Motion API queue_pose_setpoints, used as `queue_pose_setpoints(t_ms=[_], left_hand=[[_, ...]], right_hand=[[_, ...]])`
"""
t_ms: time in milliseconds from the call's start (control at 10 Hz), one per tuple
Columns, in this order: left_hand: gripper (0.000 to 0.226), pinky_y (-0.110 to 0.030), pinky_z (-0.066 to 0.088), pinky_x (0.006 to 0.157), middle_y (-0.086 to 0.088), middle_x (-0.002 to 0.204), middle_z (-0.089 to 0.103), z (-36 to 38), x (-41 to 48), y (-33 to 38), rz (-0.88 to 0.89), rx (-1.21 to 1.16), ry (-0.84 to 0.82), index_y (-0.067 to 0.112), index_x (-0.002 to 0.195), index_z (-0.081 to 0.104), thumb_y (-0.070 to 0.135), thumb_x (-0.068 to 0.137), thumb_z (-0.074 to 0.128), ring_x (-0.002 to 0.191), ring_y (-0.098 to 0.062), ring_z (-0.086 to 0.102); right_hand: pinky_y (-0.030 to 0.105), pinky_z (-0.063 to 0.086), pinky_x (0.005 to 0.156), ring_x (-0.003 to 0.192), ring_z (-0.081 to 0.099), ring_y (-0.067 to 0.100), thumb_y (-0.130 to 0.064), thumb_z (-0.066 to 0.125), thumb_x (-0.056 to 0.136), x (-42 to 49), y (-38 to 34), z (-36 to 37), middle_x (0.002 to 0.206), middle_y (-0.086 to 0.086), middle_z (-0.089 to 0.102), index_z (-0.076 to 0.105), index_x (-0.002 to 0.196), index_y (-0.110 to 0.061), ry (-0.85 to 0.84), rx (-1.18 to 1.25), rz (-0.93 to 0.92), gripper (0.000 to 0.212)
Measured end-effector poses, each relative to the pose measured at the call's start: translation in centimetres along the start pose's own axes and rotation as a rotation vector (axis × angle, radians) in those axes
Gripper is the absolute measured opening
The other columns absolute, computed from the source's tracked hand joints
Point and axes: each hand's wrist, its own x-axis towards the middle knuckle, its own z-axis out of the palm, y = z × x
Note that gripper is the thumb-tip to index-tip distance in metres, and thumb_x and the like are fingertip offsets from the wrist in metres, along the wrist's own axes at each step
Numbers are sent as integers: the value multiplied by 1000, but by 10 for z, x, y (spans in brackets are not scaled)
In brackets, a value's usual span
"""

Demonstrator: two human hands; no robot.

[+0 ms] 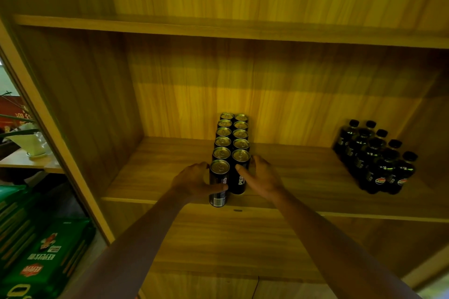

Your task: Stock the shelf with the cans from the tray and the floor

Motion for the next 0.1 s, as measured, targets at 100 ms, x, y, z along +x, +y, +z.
queue_pose_setpoints(t_ms=[100], left_hand=[[98, -39, 48, 98, 1, 142, 55, -4, -6, -3, 13, 108, -41, 24, 141, 48, 79, 63, 69, 129, -21, 53]], right_hand=[[47, 50, 100, 129, 54, 28, -83, 38, 83, -2, 11, -1, 144, 8, 53, 42, 145, -18, -25, -97, 13, 89]])
